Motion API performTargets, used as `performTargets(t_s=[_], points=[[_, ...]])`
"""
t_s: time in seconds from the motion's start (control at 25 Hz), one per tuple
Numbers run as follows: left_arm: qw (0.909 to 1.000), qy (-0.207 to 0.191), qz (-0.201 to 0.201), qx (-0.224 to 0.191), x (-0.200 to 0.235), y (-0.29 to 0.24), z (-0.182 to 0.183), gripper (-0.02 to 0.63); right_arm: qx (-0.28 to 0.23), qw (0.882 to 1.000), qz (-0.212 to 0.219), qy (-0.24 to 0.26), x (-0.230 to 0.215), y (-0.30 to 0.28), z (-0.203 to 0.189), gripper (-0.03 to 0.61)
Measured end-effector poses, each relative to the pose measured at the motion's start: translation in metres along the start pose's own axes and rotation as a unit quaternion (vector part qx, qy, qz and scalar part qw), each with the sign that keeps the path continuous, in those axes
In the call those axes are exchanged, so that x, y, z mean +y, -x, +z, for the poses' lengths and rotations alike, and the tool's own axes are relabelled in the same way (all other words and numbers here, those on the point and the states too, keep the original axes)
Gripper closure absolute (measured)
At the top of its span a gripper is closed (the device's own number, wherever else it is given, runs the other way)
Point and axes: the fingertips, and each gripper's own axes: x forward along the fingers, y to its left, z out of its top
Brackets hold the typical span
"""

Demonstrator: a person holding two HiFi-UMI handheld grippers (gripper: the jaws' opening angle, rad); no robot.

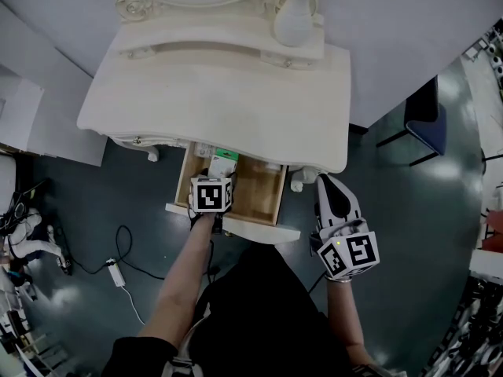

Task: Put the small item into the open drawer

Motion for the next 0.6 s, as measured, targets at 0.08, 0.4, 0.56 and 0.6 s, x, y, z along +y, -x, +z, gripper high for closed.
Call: performTargets(t_s=[0.08,0.4,0.56,0.6], points=[[0.9999,0.004,0.004,0.01,0.0,-0.006,0.001,0.258,0.002,1.0,-0.001,-0.001,-0.002,-0.001,-0.001,0.581],[0.9984,0.025,0.003,0.051,-0.003,-0.039,-0.004,0.258,0.008,1.0,-0.003,-0.005,-0.01,-0.003,-0.005,0.581],[0.9966,0.035,0.003,0.075,-0.005,-0.055,-0.013,0.258,0.011,1.0,-0.007,-0.007,-0.015,-0.004,-0.007,0.581],[0.9962,0.034,0.002,0.08,-0.006,-0.059,-0.015,0.258,0.012,1.0,-0.008,-0.007,-0.017,-0.004,-0.007,0.581]])
